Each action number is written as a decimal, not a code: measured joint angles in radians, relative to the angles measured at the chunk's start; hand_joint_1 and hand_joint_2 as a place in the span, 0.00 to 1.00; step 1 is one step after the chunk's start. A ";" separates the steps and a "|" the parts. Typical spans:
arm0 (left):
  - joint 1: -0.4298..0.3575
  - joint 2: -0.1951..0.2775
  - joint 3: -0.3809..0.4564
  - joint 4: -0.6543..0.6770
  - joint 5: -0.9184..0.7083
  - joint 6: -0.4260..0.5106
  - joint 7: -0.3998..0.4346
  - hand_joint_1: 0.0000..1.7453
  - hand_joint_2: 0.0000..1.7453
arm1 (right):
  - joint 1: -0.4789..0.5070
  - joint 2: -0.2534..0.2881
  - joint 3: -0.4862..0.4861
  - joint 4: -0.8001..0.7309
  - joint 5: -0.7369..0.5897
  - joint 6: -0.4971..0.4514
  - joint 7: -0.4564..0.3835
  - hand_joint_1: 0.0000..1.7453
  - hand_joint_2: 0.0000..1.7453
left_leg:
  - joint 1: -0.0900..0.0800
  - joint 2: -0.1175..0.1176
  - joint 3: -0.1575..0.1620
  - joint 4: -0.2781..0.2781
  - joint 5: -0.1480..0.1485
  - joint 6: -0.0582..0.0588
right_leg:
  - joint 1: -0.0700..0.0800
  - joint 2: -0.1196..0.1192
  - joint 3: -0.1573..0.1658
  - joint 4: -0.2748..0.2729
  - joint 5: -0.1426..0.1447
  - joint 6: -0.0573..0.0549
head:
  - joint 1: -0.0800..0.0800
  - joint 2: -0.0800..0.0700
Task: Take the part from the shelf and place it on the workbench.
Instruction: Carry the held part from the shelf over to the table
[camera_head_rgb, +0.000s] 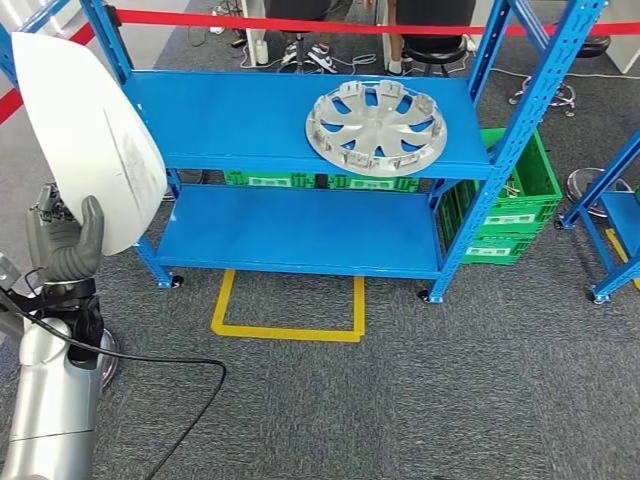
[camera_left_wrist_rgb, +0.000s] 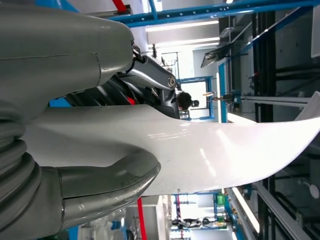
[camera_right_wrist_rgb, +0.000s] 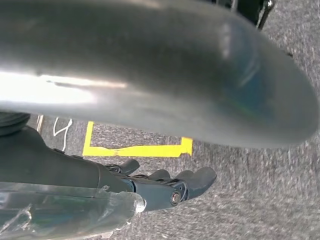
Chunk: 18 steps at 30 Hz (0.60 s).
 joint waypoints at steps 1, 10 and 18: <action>-0.001 0.000 0.001 0.001 0.002 0.002 0.001 1.00 1.00 | 0.001 0.000 -0.002 0.000 -0.005 0.005 -0.003 0.00 0.00 | 0.000 -0.002 -0.013 0.030 -0.029 -0.006 | -0.003 0.002 -0.004 -0.002 0.010 -0.005 | -0.002 0.000; -0.006 -0.001 0.002 0.018 -0.017 0.068 0.060 1.00 1.00 | 0.002 0.000 -0.010 0.000 -0.021 -0.009 -0.001 0.00 0.00 | 0.022 -0.050 0.048 0.068 -0.062 -0.033 | -0.012 0.065 -0.061 0.017 0.045 0.007 | -0.006 0.000; -0.020 -0.001 -0.009 0.047 -0.015 0.123 0.132 1.00 1.00 | 0.004 -0.002 -0.012 0.000 -0.031 -0.026 0.010 0.00 0.00 | 0.026 -0.009 0.064 0.006 -0.067 0.017 | -0.012 0.019 -0.183 0.197 -0.032 0.053 | 0.007 0.000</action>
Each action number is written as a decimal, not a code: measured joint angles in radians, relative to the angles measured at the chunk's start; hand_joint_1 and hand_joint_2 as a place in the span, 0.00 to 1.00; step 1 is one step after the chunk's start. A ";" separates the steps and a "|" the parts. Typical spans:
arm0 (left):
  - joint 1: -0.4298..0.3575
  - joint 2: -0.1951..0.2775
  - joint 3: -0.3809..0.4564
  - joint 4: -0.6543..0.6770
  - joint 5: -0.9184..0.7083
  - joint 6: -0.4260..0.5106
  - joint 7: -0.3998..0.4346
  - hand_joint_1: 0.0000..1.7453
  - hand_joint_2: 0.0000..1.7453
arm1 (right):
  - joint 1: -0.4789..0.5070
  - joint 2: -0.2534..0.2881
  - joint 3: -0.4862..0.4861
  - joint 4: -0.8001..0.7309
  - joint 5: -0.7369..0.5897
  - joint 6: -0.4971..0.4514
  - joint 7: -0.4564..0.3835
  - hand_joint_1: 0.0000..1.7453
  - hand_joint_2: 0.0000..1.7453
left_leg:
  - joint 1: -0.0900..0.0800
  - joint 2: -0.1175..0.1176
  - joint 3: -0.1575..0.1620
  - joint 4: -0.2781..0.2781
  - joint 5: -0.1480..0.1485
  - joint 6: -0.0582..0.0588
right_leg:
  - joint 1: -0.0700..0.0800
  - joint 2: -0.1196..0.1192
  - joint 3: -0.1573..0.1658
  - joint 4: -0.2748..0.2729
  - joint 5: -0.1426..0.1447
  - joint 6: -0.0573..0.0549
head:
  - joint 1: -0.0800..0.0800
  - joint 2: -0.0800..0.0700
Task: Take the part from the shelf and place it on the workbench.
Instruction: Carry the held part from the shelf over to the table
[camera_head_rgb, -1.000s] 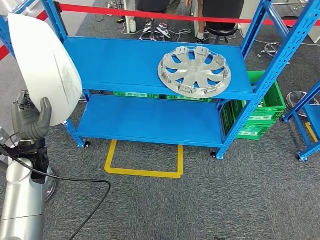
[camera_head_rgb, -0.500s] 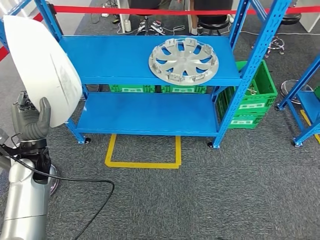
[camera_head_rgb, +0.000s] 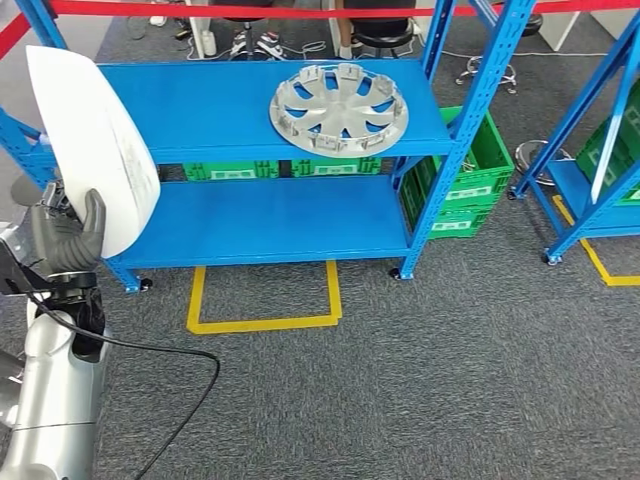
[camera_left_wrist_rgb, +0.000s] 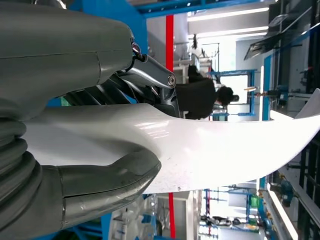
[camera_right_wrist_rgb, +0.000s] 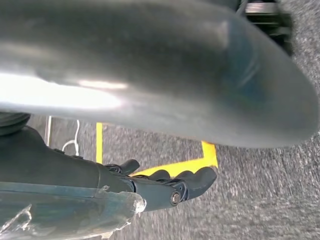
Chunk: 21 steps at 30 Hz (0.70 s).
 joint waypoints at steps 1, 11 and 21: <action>0.000 0.001 0.000 0.003 0.004 0.001 0.005 1.00 1.00 | -0.001 0.000 0.000 0.000 -0.001 0.000 0.000 0.00 0.00 | -0.002 0.013 -0.001 0.000 0.000 0.002 | -0.001 -0.013 -0.034 0.073 -0.028 0.003 | 0.001 0.000; -0.048 0.033 -0.019 0.094 0.122 -0.043 0.114 1.00 1.00 | -0.006 0.000 0.000 0.000 -0.013 -0.018 -0.007 0.00 0.00 | -0.026 0.112 0.000 0.002 -0.001 -0.010 | 0.020 -0.077 0.073 -0.156 0.095 -0.041 | -0.001 0.000; -0.061 0.041 -0.024 0.142 0.099 -0.010 0.102 1.00 1.00 | -0.005 0.001 -0.001 -0.002 -0.019 -0.025 -0.001 0.00 0.00 | -0.009 -0.013 -0.074 0.170 -0.045 -0.037 | 0.002 0.052 0.063 -0.158 0.118 -0.052 | -0.003 0.000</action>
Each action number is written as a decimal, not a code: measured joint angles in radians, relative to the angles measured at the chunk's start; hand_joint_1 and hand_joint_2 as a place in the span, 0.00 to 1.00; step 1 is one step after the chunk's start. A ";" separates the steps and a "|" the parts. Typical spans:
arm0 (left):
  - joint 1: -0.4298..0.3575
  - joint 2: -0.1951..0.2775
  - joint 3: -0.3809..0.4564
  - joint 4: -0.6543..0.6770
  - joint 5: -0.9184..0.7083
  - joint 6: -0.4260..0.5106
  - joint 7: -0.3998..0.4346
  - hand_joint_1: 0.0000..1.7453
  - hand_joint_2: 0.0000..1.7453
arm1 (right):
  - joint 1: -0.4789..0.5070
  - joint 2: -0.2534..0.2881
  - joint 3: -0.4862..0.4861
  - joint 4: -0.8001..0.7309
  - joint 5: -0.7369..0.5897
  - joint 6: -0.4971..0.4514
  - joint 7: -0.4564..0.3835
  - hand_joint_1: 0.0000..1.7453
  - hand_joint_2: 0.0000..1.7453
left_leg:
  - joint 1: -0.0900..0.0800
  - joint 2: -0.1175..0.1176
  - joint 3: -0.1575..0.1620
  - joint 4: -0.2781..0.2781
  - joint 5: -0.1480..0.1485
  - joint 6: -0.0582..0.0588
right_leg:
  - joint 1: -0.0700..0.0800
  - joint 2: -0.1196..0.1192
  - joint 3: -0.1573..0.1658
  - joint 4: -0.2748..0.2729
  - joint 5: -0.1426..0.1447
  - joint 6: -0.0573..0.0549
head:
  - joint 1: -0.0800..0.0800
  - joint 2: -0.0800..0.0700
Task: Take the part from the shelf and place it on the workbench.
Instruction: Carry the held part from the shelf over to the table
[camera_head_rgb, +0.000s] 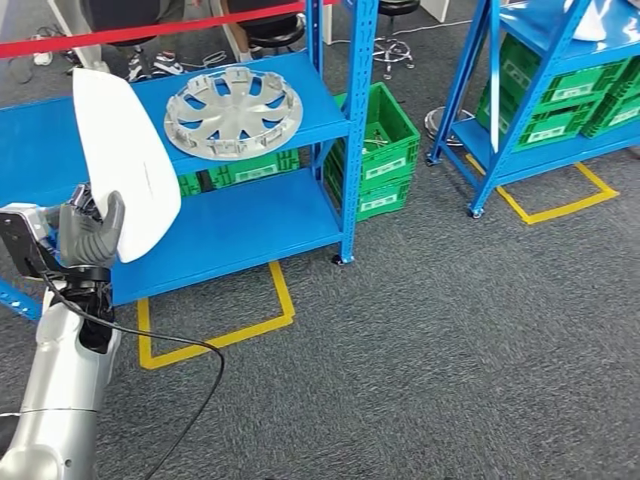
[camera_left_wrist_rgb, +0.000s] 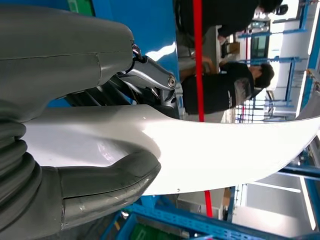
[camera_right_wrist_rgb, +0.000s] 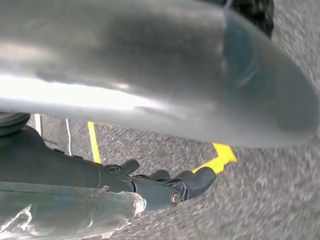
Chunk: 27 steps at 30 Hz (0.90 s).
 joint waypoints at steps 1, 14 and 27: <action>-0.002 0.000 0.000 0.002 0.000 0.000 0.000 1.00 1.00 | -0.001 0.000 0.000 0.000 0.000 0.000 0.000 0.00 0.00 | 0.006 -0.021 0.033 -0.066 0.023 -0.004 | -0.001 0.014 -0.005 0.008 -0.002 0.006 | 0.000 0.000; -0.003 -0.010 -0.020 0.007 -0.009 0.009 -0.008 1.00 1.00 | 0.008 -0.001 0.000 -0.002 -0.004 0.001 -0.004 0.00 0.00 | 0.006 0.062 0.063 -0.140 0.029 0.044 | -0.006 -0.078 -0.143 0.264 -0.102 0.057 | 0.011 0.000; 0.009 -0.004 -0.032 0.006 -0.036 -0.013 -0.045 1.00 1.00 | 0.005 -0.001 0.000 -0.002 -0.005 0.003 -0.008 0.00 0.00 | -0.003 0.020 -0.049 0.115 -0.109 0.006 | 0.003 -0.039 -0.019 0.008 0.004 -0.005 | -0.006 0.000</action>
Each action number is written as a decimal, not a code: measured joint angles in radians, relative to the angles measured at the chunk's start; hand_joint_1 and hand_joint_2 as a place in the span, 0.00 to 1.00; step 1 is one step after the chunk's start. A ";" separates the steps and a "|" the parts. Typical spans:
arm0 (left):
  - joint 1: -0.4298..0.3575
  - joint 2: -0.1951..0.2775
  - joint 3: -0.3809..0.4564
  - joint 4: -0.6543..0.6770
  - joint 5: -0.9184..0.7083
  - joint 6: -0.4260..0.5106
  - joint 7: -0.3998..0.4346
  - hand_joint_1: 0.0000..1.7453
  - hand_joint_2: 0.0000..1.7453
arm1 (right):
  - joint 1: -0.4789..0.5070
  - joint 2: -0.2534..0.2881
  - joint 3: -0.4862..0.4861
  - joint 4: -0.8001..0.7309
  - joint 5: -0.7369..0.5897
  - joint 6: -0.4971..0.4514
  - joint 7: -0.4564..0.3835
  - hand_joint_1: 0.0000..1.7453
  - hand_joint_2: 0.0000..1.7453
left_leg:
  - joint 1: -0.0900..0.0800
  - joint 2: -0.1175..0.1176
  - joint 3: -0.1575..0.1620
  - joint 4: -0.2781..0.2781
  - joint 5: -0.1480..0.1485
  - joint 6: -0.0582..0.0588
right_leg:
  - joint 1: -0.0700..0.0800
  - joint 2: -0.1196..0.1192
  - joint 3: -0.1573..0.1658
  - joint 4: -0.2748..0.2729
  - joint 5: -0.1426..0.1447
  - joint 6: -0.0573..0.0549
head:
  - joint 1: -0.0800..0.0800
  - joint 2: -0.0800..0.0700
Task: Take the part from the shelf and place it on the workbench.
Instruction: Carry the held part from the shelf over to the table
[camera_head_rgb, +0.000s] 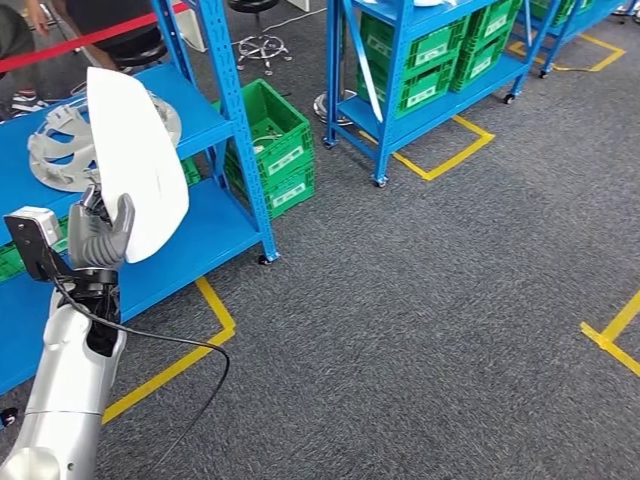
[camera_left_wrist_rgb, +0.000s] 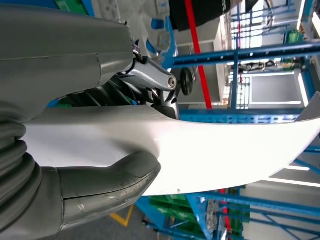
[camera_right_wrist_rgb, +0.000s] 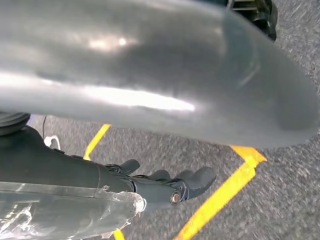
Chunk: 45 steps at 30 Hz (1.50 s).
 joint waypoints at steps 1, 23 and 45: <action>0.004 0.002 -0.001 0.000 -0.006 -0.006 -0.004 1.00 1.00 | 0.001 0.000 0.000 0.000 0.000 0.001 0.000 0.00 0.00 | 0.000 -0.003 -0.011 0.014 0.009 0.000 | 0.000 0.016 0.000 0.000 0.000 0.000 | 0.000 0.000; 0.015 0.005 -0.027 -0.013 -0.035 -0.070 -0.009 1.00 1.00 | 0.002 -0.004 0.001 -0.001 -0.004 0.001 -0.003 0.00 0.00 | -0.005 0.103 0.131 -0.257 0.120 0.022 | 0.010 -0.106 -0.015 0.023 -0.007 0.035 | 0.015 0.000; 0.022 0.000 -0.031 -0.020 -0.026 -0.081 -0.019 1.00 1.00 | 0.007 -0.005 0.001 -0.001 -0.017 -0.013 0.003 0.00 0.00 | 0.002 0.007 0.107 -0.250 0.138 0.054 | -0.008 -0.029 -0.150 0.257 -0.104 0.060 | 0.013 0.000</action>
